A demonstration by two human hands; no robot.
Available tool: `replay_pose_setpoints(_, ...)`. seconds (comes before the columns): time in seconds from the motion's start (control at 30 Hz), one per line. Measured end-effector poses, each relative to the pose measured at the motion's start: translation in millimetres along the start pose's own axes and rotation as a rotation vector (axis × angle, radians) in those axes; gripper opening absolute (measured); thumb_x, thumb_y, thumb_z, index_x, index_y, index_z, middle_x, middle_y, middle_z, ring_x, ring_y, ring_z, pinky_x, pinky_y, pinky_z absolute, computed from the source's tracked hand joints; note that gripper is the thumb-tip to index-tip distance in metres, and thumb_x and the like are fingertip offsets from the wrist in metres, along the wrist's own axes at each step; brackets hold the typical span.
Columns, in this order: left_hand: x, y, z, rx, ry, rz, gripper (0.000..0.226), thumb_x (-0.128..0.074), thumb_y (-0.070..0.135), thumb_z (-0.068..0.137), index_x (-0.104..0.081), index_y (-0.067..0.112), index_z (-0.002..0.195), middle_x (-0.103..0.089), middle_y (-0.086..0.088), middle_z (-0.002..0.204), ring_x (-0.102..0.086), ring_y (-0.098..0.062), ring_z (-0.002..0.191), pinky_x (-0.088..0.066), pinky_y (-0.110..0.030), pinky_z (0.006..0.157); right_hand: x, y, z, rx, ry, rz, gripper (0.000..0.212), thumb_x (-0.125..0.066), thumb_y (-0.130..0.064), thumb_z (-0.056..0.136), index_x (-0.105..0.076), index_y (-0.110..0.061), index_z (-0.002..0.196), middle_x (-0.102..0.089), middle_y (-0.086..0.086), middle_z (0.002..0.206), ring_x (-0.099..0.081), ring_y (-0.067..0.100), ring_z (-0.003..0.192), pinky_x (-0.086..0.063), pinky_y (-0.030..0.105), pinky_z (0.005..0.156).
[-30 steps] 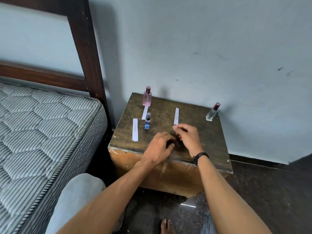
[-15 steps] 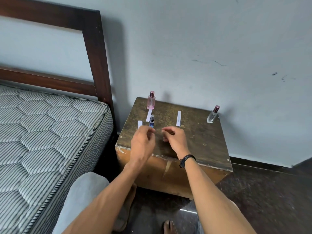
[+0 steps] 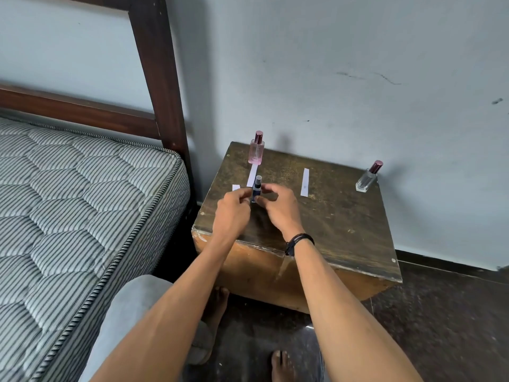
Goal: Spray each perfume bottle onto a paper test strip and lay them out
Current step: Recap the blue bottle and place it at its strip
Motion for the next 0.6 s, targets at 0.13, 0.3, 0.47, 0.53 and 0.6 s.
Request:
replay_pose_setpoints(0.13,-5,1,-2,0.005,-0.014,0.007,0.038,-0.048,0.014,0.097,-0.069,0.032,0.123,-0.072,0.0,0.115,-0.066,-0.029,0.103,-0.054,-0.043,0.087,4,2,-3,0.009,0.0,0.008,0.023,-0.071,-0.013,0.095,-0.072,-0.017,0.117,-0.063,-0.009,0.112,-0.052,0.006,0.102,-0.036,0.02,0.086)
replay_pose_setpoints(0.3,-9,7,-5,-0.018,-0.023,-0.039,0.036,-0.049,0.015,0.099,-0.069,0.032,0.124,-0.072,0.002,0.114,-0.066,-0.029,0.102,-0.049,-0.032,0.073,13,4,-4,0.008,0.012,0.053,0.022,-0.069,-0.01,0.096,-0.072,-0.019,0.115,-0.067,-0.01,0.108,-0.059,0.009,0.104,-0.042,0.024,0.088)
replay_pose_setpoints(0.47,-23,23,-6,-0.062,-0.068,-0.079,0.044,-0.047,0.005,0.098,-0.063,0.026,0.133,-0.068,0.006,0.126,-0.062,-0.009,0.108,-0.05,-0.02,0.086,28,10,1,-0.009,0.085,0.102,0.021,-0.067,-0.01,0.096,-0.072,-0.018,0.116,-0.071,-0.004,0.112,-0.063,0.013,0.104,-0.052,0.032,0.09)
replay_pose_setpoints(0.53,-33,28,-4,-0.076,-0.109,-0.098,0.046,-0.047,0.006,0.098,-0.061,0.027,0.136,-0.067,0.009,0.128,-0.062,-0.005,0.106,-0.045,-0.013,0.08,35,15,5,-0.024,0.122,0.128,0.021,-0.066,-0.009,0.096,-0.073,-0.017,0.115,-0.071,-0.003,0.11,-0.065,0.014,0.103,-0.054,0.033,0.09)
replay_pose_setpoints(0.6,-43,31,-2,-0.099,-0.132,-0.116,0.047,-0.048,0.007,0.097,-0.059,0.031,0.137,-0.067,0.011,0.128,-0.062,-0.008,0.11,-0.046,-0.018,0.083,43,20,10,-0.031,0.166,0.144,0.023,-0.067,-0.011,0.096,-0.073,-0.018,0.117,-0.072,-0.004,0.11,-0.065,0.015,0.104,-0.055,0.035,0.091)
Point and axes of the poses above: each hand's wrist, its own z-axis towards the middle knuckle, its own x-axis out of the back of the hand, y = z × x, the point moved 1 cm from there along z, towards the middle knuckle
